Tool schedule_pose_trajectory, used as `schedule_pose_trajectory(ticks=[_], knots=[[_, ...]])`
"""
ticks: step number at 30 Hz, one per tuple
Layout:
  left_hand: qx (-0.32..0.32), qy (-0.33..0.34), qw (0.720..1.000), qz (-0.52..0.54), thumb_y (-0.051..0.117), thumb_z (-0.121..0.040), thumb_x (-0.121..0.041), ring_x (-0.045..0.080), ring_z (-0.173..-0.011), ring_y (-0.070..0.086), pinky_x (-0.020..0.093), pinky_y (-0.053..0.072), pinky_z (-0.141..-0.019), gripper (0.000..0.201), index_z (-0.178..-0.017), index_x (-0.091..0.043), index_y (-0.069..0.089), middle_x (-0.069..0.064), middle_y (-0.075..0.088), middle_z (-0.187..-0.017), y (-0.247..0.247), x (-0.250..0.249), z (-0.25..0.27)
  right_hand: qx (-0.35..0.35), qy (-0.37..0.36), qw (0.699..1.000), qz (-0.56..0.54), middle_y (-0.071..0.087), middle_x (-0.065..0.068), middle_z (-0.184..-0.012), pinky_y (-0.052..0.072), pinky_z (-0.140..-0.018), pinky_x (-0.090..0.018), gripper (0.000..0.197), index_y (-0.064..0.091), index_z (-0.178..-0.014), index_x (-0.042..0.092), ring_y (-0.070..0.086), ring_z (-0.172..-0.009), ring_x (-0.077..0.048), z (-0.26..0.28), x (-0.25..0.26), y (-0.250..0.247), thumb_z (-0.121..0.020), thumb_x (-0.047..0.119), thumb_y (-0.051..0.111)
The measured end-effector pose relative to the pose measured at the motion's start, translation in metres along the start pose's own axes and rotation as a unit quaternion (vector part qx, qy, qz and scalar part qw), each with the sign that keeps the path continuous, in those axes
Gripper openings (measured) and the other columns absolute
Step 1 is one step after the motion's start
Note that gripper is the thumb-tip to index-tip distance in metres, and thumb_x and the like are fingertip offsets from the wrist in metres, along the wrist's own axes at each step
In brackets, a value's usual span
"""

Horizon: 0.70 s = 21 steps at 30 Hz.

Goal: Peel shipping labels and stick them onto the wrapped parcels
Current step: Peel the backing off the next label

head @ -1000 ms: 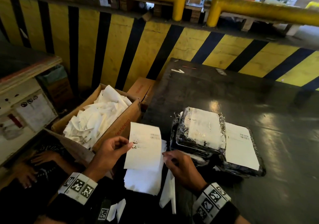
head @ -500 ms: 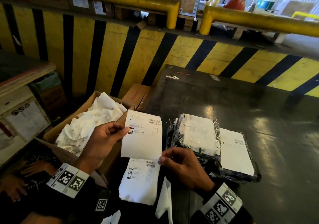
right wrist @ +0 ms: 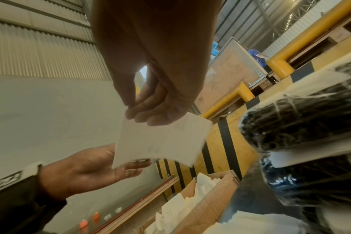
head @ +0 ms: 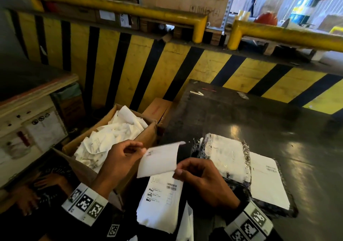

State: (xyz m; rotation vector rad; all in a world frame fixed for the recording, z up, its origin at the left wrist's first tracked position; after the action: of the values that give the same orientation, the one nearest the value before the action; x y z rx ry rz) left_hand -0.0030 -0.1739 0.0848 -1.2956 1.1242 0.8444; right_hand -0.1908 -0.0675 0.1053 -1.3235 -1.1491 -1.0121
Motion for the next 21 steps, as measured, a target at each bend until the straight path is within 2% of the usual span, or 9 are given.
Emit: schedule_pose_trajectory(ticks=[3,5,7,10,13,15,17,19,21], knots=[[0.037,0.087,0.995,-0.039,0.069,-0.082,-0.02,-0.004,-0.091,0.062,0.008,0.046,-0.074,0.014,-0.095,-0.024,0.073,-0.015,0.069,-0.094,0.007,-0.032,0.02,-0.005,-0.009,1.0,-0.016,0.072,-0.015,-0.082,0.054,-0.075,-0.026,0.018,0.069,-0.086,0.001,0.068,-0.078,-0.019,-0.006,0.005,0.004,-0.082,0.018,0.065],[0.091,0.105,0.99,-0.009,0.069,-0.082,-0.023,-0.003,-0.091,0.064,0.008,0.047,-0.076,0.013,-0.093,-0.023,0.075,-0.016,0.071,-0.092,0.022,-0.047,0.035,-0.008,-0.012,1.0,-0.017,0.072,-0.013,-0.08,0.054,-0.073,-0.024,0.021,0.07,-0.087,0.0,0.067,-0.076,-0.017,-0.011,0.006,0.009,-0.081,0.02,0.065],[0.114,0.117,0.987,0.01,0.071,-0.08,-0.023,0.001,-0.086,0.066,0.009,0.048,-0.072,0.01,-0.088,-0.023,0.076,-0.015,0.072,-0.088,0.035,-0.054,0.045,-0.009,-0.018,1.0,-0.016,0.072,-0.011,-0.078,0.052,-0.07,-0.023,0.021,0.072,-0.087,0.002,0.067,-0.074,-0.015,-0.014,0.006,0.013,-0.08,0.021,0.066],[0.083,0.139,0.987,-0.009,0.072,-0.079,-0.019,0.004,-0.076,0.067,0.01,0.047,-0.067,0.01,-0.076,-0.028,0.075,-0.016,0.071,-0.077,0.041,-0.051,0.049,-0.002,-0.021,1.0,0.022,0.073,-0.008,-0.079,0.054,-0.071,-0.024,0.016,0.073,-0.086,0.007,0.067,-0.074,-0.015,-0.015,0.004,0.017,-0.081,0.022,0.068],[0.051,0.104,0.993,-0.008,0.07,-0.081,-0.017,0.005,-0.072,0.065,0.012,0.047,-0.065,0.012,-0.071,-0.023,0.072,-0.012,0.071,-0.073,0.039,-0.037,0.044,-0.007,0.0,0.999,0.052,0.072,-0.005,-0.075,0.054,-0.069,-0.032,0.005,0.072,-0.08,0.009,0.067,-0.072,-0.018,-0.012,-0.003,0.012,-0.083,0.009,0.068],[0.031,0.072,0.997,0.008,0.067,-0.083,-0.018,0.004,-0.072,0.065,0.013,0.047,-0.064,0.01,-0.074,-0.019,0.071,-0.009,0.071,-0.074,0.033,-0.03,0.037,-0.026,0.01,0.999,0.04,0.068,-0.001,-0.065,0.051,-0.063,-0.026,0.014,0.069,-0.072,0.01,0.063,-0.065,-0.013,-0.008,-0.005,-0.001,-0.08,0.0,0.064],[0.004,0.048,0.999,0.022,0.065,-0.086,-0.02,0.0,-0.068,0.062,0.011,0.045,-0.061,0.012,-0.075,-0.017,0.069,-0.012,0.07,-0.073,0.021,-0.025,0.03,-0.044,0.012,0.998,0.03,0.064,0.001,-0.06,0.047,-0.06,-0.024,0.014,0.066,-0.067,0.012,0.059,-0.06,-0.013,-0.004,-0.002,-0.02,-0.074,0.002,0.06],[-0.014,0.039,0.999,0.027,0.063,-0.087,-0.021,-0.001,-0.065,0.06,0.016,0.046,-0.063,0.013,-0.075,-0.017,0.067,-0.01,0.069,-0.068,0.013,-0.021,0.02,-0.064,0.011,0.997,0.031,0.062,0.0,-0.059,0.047,-0.059,-0.026,0.009,0.065,-0.066,0.009,0.057,-0.058,-0.014,0.004,0.001,-0.041,-0.069,0.006,0.056],[-0.028,0.035,0.999,0.018,0.063,-0.087,-0.021,0.005,-0.072,0.061,0.022,0.047,-0.067,0.011,-0.079,-0.016,0.067,-0.006,0.069,-0.071,0.008,-0.016,0.012,-0.091,0.007,0.994,0.052,0.06,0.001,-0.057,0.046,-0.058,-0.023,0.01,0.063,-0.065,0.002,0.055,-0.057,-0.011,0.012,0.005,-0.063,-0.068,0.006,0.054]])
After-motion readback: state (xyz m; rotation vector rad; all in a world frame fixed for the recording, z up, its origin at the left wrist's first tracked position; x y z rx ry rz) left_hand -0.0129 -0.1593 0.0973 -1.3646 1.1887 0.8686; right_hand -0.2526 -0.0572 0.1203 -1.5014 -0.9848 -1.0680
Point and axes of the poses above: each hand's wrist, its own z-axis away from the middle knuckle, its own y-axis out of the palm, x = y × z, the point moved 10 cm from there along -z, towards the middle knuckle
